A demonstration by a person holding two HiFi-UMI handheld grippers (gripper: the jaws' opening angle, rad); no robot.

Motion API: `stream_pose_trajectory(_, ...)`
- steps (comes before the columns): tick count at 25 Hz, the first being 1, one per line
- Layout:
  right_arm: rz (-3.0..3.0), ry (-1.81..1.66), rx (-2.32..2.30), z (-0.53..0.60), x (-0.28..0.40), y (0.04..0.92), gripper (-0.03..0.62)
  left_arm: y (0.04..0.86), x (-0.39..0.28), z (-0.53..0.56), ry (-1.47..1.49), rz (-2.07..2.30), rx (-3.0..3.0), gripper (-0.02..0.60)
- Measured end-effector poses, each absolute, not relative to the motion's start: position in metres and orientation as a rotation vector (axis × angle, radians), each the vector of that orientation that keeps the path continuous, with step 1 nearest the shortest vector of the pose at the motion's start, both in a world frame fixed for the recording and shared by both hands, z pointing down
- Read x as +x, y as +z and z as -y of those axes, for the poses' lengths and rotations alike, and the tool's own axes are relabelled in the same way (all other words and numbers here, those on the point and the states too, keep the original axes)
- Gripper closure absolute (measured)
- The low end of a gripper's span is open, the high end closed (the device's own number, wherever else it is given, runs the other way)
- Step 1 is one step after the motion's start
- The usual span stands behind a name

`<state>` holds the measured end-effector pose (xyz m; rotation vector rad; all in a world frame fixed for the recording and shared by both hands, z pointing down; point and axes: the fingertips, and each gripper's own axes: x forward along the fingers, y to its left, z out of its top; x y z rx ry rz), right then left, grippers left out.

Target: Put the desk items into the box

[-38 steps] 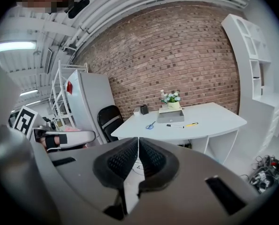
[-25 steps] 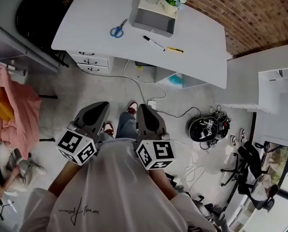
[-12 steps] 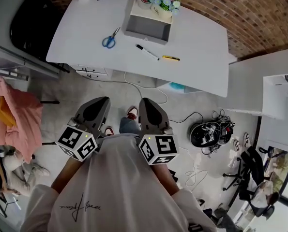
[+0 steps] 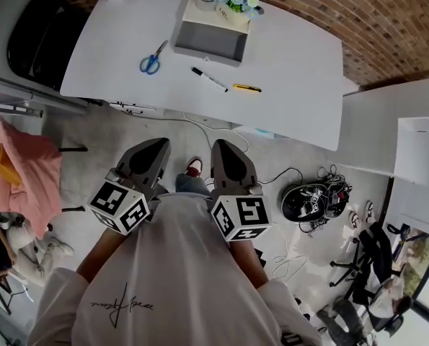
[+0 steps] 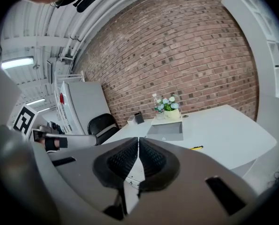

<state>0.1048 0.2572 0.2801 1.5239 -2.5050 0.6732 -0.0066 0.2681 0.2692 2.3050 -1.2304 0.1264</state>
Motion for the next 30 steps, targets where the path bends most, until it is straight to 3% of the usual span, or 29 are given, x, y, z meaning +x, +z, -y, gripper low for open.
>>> stream_pose_trajectory(10, 2.504, 0.697, 1.521, -0.235, 0.125, 0.292, 0.568, 0.279, 0.015, -0.254, 0.182, 1.213, 2.313, 0.577)
stream_pose_trajectory(30, 2.390, 0.710, 1.498, -0.151, 0.092, 0.315, 0.566, 0.287, 0.006, -0.144, 0.198, 1.054, 2.369, 0.577)
